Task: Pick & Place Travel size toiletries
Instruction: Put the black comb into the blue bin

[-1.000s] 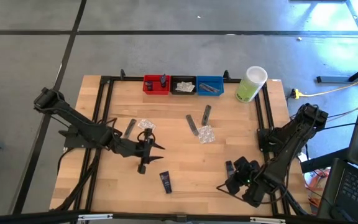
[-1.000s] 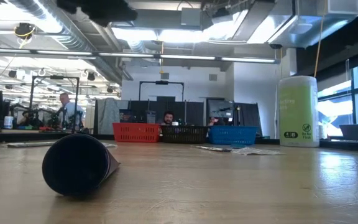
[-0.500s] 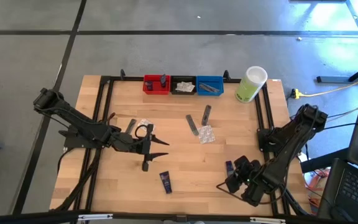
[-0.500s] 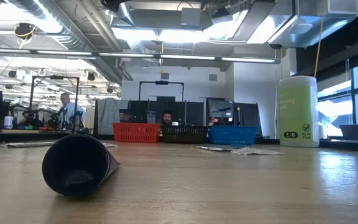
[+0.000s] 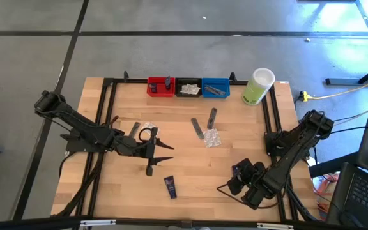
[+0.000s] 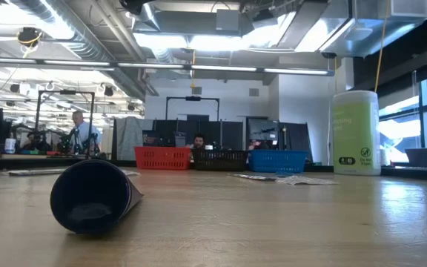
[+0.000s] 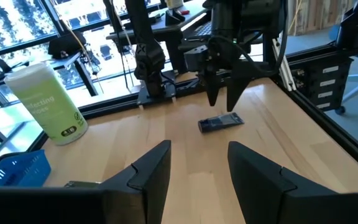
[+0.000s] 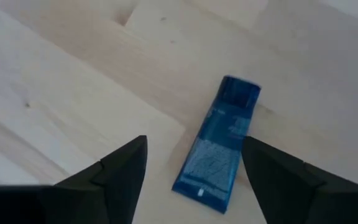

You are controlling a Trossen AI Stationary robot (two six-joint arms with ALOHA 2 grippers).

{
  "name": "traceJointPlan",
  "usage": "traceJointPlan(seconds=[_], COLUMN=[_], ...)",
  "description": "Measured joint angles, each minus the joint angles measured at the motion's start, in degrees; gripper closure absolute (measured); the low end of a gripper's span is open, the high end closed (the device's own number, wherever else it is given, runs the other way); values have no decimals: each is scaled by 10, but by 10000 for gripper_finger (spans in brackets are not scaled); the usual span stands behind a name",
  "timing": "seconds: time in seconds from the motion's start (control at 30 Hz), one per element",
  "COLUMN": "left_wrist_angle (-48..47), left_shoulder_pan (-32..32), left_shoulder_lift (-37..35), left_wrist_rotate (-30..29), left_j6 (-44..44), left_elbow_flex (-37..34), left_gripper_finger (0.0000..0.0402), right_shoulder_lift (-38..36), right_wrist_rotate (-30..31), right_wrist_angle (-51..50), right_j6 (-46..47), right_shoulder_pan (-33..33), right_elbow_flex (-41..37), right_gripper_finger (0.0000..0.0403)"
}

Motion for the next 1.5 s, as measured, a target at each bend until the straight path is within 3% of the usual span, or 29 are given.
traceJointPlan(seconds=[0.17, 0.33, 0.57, 0.9, 1.07, 1.37, 1.5], left_wrist_angle=[0, 0, 1, -2, -18, -81, -102], left_shoulder_pan=[0, 0, 0, 17, 37, 75, 79], left_shoulder_lift=[0, 0, 0, 0, 0, 0, 0], left_wrist_rotate=[0, 0, 0, -2, 1, 2, 2], left_j6=[0, 0, 0, -35, -53, -100, -105], left_elbow_flex=[0, 0, 0, 0, 0, 0, 0], left_gripper_finger=[242, 245, 246, 252, 258, 259, 259], right_shoulder_lift=[0, 0, 0, 0, 0, -4, -7], right_wrist_rotate=[-4, -45, -47, 28, 81, 104, 108], right_wrist_angle=[-3, -4, -22, -56, -55, -52, 4], right_j6=[-28, -26, -12, -35, -87, -207, -287], right_shoulder_pan=[-19, -21, -19, -39, -73, -184, -232], right_elbow_flex=[0, 0, 0, 0, 0, 0, 0], right_gripper_finger=[156, 161, 145, 130, 141, 152, 151])
